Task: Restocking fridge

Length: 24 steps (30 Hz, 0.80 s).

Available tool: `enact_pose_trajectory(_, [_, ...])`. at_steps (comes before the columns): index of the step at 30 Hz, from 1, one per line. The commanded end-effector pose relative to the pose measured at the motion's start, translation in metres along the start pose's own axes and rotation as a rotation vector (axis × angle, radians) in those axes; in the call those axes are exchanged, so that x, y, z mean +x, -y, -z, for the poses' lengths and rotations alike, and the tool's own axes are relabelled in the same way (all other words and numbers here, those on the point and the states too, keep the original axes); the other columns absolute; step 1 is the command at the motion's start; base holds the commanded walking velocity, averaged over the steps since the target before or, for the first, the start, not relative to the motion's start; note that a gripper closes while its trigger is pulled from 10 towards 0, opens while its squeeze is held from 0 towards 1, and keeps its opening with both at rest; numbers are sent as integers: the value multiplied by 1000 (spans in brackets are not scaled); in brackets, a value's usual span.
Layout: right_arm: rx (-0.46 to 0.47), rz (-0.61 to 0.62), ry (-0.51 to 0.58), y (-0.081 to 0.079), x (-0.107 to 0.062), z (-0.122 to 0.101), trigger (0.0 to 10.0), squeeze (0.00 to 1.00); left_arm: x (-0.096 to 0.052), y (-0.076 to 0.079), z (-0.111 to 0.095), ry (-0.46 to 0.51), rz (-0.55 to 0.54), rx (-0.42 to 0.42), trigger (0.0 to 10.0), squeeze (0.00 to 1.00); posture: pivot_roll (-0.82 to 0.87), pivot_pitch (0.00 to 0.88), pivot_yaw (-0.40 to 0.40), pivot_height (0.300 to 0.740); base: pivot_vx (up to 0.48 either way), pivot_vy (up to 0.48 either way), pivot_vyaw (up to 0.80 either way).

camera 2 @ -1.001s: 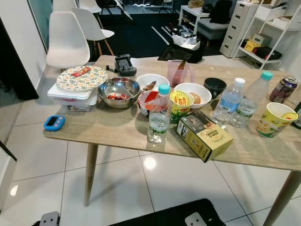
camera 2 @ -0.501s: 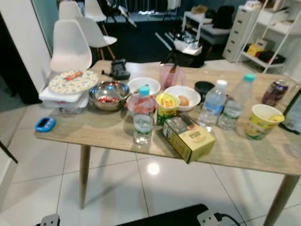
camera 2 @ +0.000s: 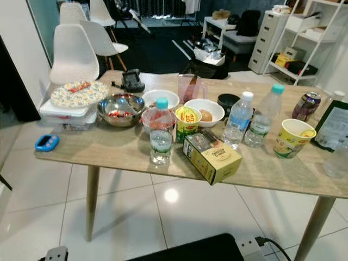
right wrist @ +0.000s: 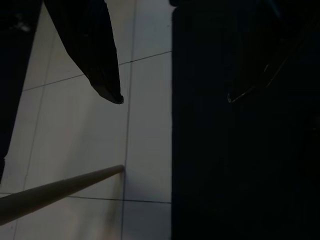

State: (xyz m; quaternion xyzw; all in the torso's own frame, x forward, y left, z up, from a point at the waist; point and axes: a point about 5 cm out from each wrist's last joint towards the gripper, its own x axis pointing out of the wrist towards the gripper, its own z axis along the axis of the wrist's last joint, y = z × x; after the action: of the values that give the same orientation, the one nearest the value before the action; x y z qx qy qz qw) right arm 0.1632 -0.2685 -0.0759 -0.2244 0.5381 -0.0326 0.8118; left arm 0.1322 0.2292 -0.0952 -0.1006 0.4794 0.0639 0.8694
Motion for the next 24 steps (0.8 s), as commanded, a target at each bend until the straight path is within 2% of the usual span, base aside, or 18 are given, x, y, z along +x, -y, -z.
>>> enact_pose_trajectory(1, [-6,-5,-6,-2,0,3,10000,0,0,2,1,-11,1,-5,10000,0,-13,0,-25,740,0,0,0])
enact_pose_trajectory(5, [4,-13,-19,-6,0,8,10000,0,0,2,1,-12,3,-4,10000,0,-11,0,-21,740,0,0,0])
enact_pose_trajectory(6, [22,-1,-21,-4,-1,9,10000,0,0,2,1,-11,3,-4,10000,0,-12,0,-20,740,0,0,0])
enact_pose_trajectory(7, [92,40,-12,5,-1,10,10000,75,0,1,2,-10,5,-9,10000,0,-10,0,-19,740,0,0,0])
enact_pose_trajectory(8, [113,52,-6,8,-1,10,10000,75,0,1,2,-9,5,-11,10000,0,-10,0,-19,740,0,0,0])
enact_pose_trajectory(9, [126,69,-9,12,-1,10,10000,831,0,1,2,-8,6,-12,10000,0,-11,0,-19,740,0,0,0])
enact_pose_trajectory(10, [146,88,-10,16,-1,11,10000,1000,0,1,2,-8,6,-13,10000,0,-11,0,-19,740,0,0,0])
enact_pose_trajectory(11, [186,125,-8,24,-1,11,10000,1000,0,1,1,-7,6,-16,10000,0,-11,0,-19,740,0,0,0])
enact_pose_trajectory(12, [186,125,-8,24,-1,11,10000,1000,0,1,1,-7,6,-16,10000,0,-11,0,-19,740,0,0,0])
enact_pose_trajectory(14, [297,256,-2,52,-4,11,10000,1000,0,1,2,-7,6,-17,10000,0,-10,0,-19,740,0,0,0])
enact_pose_trajectory(15, [297,256,-2,52,-4,11,10000,1000,0,1,2,-7,6,-17,10000,0,-10,0,-19,740,0,0,0])
enact_pose_trajectory(17, [363,350,-3,72,-8,13,10000,1000,0,1,1,-6,6,-17,10000,0,-10,0,-18,740,0,0,0])
enact_pose_trajectory(18, [363,350,-3,72,-8,13,10000,1000,0,1,1,-6,6,-17,10000,0,-10,0,-18,740,0,0,0])
enact_pose_trajectory(20, [437,463,-22,97,-14,18,10000,1000,0,0,1,-5,5,-19,10000,0,-8,0,-19,740,0,0,0])
enact_pose_trajectory(24, [586,630,-75,130,-25,31,10000,1000,0,0,2,-4,3,-21,10000,0,-6,0,-21,740,0,0,0])
